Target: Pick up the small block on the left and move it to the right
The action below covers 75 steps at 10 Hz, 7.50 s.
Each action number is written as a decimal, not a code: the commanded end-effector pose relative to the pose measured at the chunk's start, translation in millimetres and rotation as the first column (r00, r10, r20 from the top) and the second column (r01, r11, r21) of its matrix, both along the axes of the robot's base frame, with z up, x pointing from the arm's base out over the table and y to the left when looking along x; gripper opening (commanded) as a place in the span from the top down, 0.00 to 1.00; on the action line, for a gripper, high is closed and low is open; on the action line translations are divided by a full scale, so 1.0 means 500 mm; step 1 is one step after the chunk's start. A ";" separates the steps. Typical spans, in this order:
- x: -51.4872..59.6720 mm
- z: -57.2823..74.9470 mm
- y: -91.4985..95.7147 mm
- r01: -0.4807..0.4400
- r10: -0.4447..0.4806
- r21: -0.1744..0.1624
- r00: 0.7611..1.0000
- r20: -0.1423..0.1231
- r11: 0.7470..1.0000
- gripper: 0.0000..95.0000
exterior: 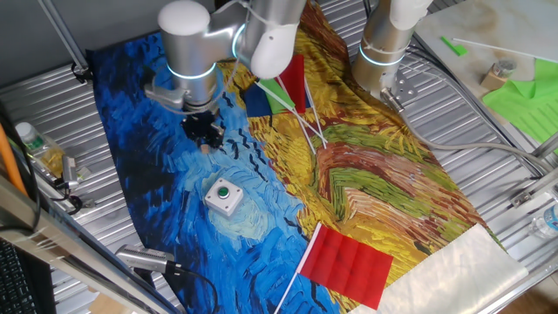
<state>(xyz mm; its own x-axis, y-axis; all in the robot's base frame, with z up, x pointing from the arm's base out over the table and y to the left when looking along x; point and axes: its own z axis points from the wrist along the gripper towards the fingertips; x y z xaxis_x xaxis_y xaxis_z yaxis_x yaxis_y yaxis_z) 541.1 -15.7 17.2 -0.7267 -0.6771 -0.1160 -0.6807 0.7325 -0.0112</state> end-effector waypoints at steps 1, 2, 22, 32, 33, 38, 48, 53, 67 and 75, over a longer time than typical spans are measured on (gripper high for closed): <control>-0.001 -0.002 0.000 -0.165 0.168 -0.067 0.985 0.037 0.984 0.60; -0.001 -0.002 0.000 -0.169 0.172 -0.071 0.984 0.040 0.983 0.60; -0.007 0.076 0.034 0.046 -0.046 -0.022 0.999 0.007 0.999 1.00; -0.007 0.133 0.200 0.358 -0.357 0.005 0.932 -0.062 0.934 1.00; -0.007 0.133 0.200 0.363 -0.362 0.008 0.930 -0.063 0.932 1.00; -0.007 0.133 0.200 0.373 -0.371 0.008 0.926 -0.064 0.928 1.00; -0.007 0.133 0.200 0.394 -0.397 -0.051 0.910 -0.119 0.918 1.00; -0.007 0.133 0.200 0.318 -0.328 -0.083 0.932 -0.154 0.944 1.00; 0.017 0.084 0.132 0.240 -0.253 -0.095 0.955 -0.155 0.966 1.00; 0.018 0.084 0.132 0.234 -0.248 -0.098 0.955 -0.160 0.967 1.00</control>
